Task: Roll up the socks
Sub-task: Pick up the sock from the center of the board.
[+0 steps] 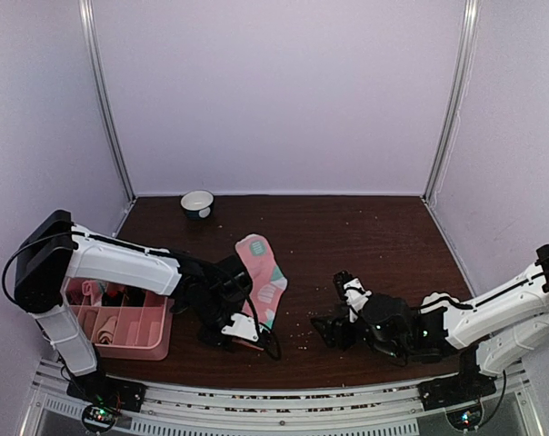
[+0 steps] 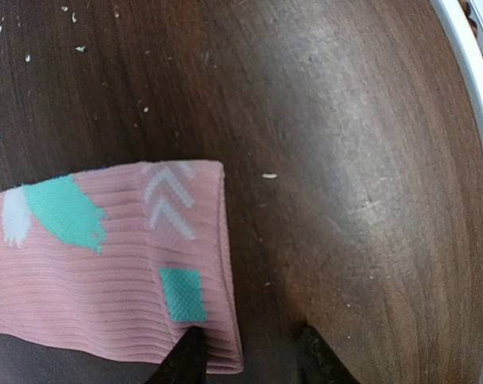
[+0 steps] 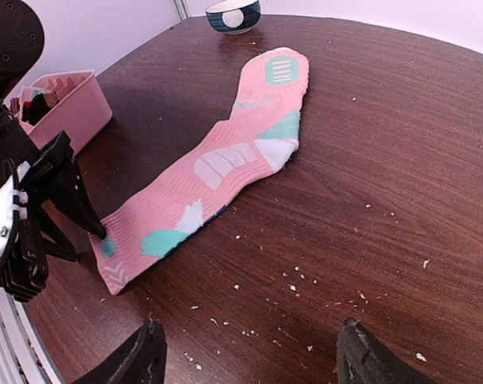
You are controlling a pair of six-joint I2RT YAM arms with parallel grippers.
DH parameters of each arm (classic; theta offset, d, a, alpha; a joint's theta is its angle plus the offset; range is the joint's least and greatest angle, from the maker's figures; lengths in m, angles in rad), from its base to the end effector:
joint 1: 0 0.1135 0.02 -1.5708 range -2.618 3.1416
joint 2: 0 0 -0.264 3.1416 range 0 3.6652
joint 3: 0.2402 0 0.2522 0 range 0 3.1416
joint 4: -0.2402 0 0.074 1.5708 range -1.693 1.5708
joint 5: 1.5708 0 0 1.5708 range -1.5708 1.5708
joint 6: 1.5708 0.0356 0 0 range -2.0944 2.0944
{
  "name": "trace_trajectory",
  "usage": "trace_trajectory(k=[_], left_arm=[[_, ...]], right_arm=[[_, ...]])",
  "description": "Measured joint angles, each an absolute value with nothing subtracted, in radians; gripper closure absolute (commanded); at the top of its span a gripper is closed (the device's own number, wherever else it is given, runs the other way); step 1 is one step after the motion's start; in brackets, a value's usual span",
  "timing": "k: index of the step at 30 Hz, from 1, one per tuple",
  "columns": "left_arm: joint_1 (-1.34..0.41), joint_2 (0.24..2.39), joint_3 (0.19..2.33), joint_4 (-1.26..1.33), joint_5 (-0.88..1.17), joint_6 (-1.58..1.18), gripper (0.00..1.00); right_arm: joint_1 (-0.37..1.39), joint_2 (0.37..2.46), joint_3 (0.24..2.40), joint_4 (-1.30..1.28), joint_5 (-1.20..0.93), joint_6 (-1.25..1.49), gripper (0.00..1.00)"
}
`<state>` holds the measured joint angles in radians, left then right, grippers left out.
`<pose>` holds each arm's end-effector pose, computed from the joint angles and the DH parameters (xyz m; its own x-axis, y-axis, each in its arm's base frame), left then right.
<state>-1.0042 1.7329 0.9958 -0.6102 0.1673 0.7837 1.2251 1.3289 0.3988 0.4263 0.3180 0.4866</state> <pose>0.1606 -0.2635 0.1474 0.2305 0.9344 -0.2716 0.9728 -0.2280 0.0414 0.0937 0.2274 0.1573 -0.5191 -0.1305 -0.8447 -0.6314 0.7246 0.2761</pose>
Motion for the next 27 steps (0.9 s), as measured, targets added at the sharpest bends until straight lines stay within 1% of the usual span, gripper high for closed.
trace_trajectory(k=[1, 4, 8, 9, 12, 13, 17, 21, 27], left_arm=[[-1.005, 1.733, 0.996, -0.604, 0.163, 0.784, 0.62], [-1.005, 1.734, 0.995, -0.593, 0.149, 0.784, 0.7], [-1.005, 1.741, 0.997, -0.578, 0.127, 0.783, 0.77], [-1.005, 1.745, 1.0, -0.575, 0.121, 0.784, 0.81], [-1.006, 1.755, 1.011, -0.567, 0.102, 0.78, 0.98], [-1.006, 1.76, 1.016, -0.562, 0.091, 0.781, 1.0], [-1.006, 1.772, 1.036, -0.568, 0.082, 0.773, 1.0], [-1.005, 1.788, 1.072, -0.616, 0.102, 0.76, 1.0], [-0.98, 1.812, 1.199, -0.798, 0.245, 0.738, 1.0]], right_arm=[[1.228, 1.329, 0.399, 0.427, 0.316, 0.482, 0.27], [1.232, 1.33, 0.399, 0.436, 0.312, 0.474, 0.31], [1.24, 1.33, 0.399, 0.444, 0.309, 0.454, 0.36], [1.244, 1.33, 0.398, 0.45, 0.306, 0.446, 0.36], [1.265, 1.329, 0.377, 0.496, 0.292, 0.402, 0.37], [1.273, 1.329, 0.37, 0.505, 0.289, 0.387, 0.37], [1.3, 1.33, 0.35, 0.521, 0.28, 0.325, 0.36], [1.335, 1.348, 0.349, 0.528, 0.277, 0.262, 0.31], [1.396, 1.431, 0.405, 0.459, 0.286, 0.154, 0.31]])
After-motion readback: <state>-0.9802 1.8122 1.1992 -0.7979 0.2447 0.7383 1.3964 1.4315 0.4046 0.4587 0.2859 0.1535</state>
